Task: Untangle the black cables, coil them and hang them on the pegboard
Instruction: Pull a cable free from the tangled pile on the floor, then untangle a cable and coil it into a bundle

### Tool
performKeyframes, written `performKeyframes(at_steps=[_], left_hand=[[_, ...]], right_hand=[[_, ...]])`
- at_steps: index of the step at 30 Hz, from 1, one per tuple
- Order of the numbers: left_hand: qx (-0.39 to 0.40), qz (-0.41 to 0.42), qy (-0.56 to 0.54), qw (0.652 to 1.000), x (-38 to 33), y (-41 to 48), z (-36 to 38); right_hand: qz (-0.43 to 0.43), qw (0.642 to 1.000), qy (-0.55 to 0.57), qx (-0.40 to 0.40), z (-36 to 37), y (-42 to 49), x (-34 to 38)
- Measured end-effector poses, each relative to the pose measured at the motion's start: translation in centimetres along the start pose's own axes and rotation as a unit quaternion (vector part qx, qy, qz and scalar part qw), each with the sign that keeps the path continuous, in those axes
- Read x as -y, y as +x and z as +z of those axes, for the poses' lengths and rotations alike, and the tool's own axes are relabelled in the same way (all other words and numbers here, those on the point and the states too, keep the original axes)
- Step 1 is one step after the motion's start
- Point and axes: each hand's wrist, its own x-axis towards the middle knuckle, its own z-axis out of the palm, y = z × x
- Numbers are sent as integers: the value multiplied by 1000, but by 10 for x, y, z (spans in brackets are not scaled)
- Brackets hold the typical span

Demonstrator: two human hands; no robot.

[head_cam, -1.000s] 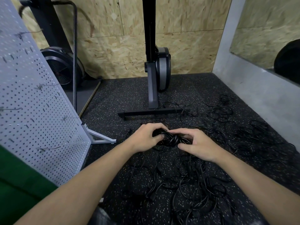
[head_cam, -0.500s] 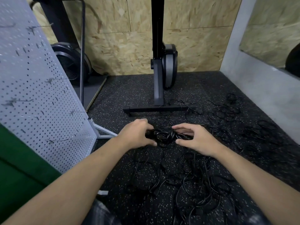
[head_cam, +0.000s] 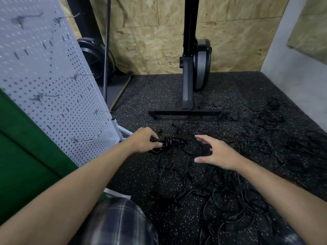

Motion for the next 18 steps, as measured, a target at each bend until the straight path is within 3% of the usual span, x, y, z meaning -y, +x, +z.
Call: performKeyframes(at_steps=[4, 10, 18], left_hand=[[-19, -85, -57, 995, 58, -4, 21], [-22, -194, -107, 975, 135, 3, 72], [12, -267, -138, 954, 204, 33, 144]], right_hand=[[14, 996, -67, 63, 27, 25, -2], [47, 991, -78, 98, 69, 72, -5], [73, 982, -117, 131, 118, 118, -13]])
